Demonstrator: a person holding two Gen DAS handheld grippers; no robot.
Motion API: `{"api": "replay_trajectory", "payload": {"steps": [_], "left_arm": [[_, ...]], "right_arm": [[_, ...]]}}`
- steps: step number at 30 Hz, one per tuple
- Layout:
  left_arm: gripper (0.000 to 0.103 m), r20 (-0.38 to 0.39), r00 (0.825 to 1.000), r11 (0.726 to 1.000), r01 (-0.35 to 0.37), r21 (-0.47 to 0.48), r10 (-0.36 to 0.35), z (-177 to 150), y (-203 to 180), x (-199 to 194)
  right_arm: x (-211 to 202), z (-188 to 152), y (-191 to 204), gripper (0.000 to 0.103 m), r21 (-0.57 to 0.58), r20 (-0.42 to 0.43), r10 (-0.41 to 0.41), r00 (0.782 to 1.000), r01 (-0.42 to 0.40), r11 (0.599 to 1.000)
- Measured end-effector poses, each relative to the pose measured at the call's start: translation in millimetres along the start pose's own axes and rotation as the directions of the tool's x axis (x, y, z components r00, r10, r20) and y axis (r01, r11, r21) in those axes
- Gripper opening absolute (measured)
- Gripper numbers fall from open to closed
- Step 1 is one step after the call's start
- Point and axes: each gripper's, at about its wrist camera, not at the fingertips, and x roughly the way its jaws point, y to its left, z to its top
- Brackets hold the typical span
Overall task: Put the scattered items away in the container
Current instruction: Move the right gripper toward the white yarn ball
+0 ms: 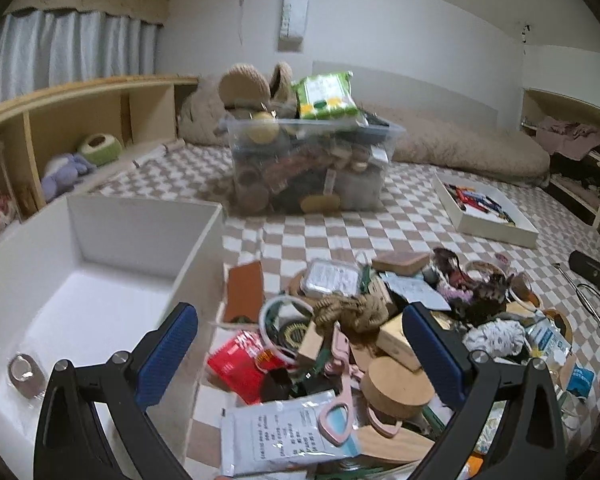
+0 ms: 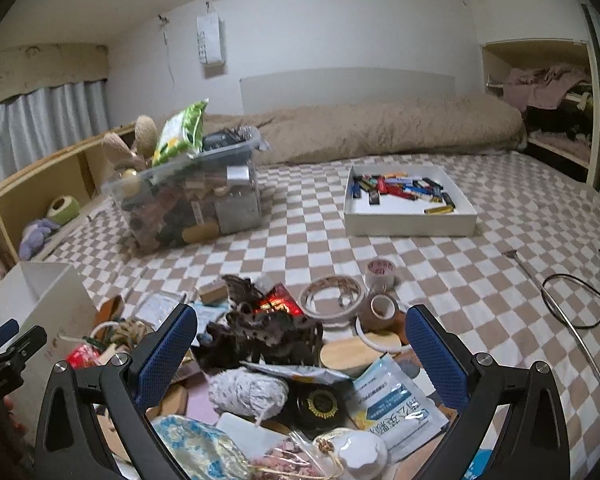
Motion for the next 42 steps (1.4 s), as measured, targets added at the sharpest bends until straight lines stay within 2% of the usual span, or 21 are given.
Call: {"api": "replay_trajectory", "payload": {"steps": [8, 14, 19, 23, 28, 32, 37, 42], "left_arm": [[0.103, -0.074, 0.997, 0.998, 0.039, 0.050, -0.035, -10, -17, 14], [0.103, -0.079, 0.996, 0.995, 0.039, 0.097, -0.031, -13, -27, 15], [0.103, -0.100, 0.994, 0.993, 0.047, 0.111, -0.035, -16, -32, 19], [0.103, -0.126, 0.991, 0.991, 0.054, 0.124, -0.038, -19, -35, 25], [0.103, -0.160, 0.986, 0.989, 0.064, 0.136, -0.042, -24, -42, 31], [0.103, -0.193, 0.980, 0.985, 0.075, 0.153, -0.045, -29, -49, 38], [0.103, -0.191, 0.981, 0.978, 0.063, 0.200, -0.024, -33, -58, 39], [0.103, -0.221, 0.975, 0.978, 0.065, 0.197, -0.020, -35, -59, 46]], "right_arm": [[13, -13, 16, 0.103, -0.041, -0.065, 0.035, 0.997, -0.038, 0.998], [23, -29, 34, 0.103, -0.115, -0.125, 0.059, 0.990, -0.074, 0.991], [43, -43, 46, 0.103, -0.128, -0.194, 0.055, 0.979, -0.081, 0.989], [59, -51, 56, 0.103, -0.152, -0.262, 0.024, 0.965, -0.066, 0.986], [73, -58, 64, 0.103, -0.194, -0.287, -0.030, 0.958, -0.028, 0.981], [82, -62, 60, 0.103, -0.176, -0.310, -0.053, 0.949, -0.002, 0.984], [86, -63, 52, 0.103, -0.138, -0.336, -0.058, 0.940, 0.012, 0.990], [85, -65, 52, 0.103, -0.136, -0.326, -0.055, 0.944, 0.011, 0.991]]}}
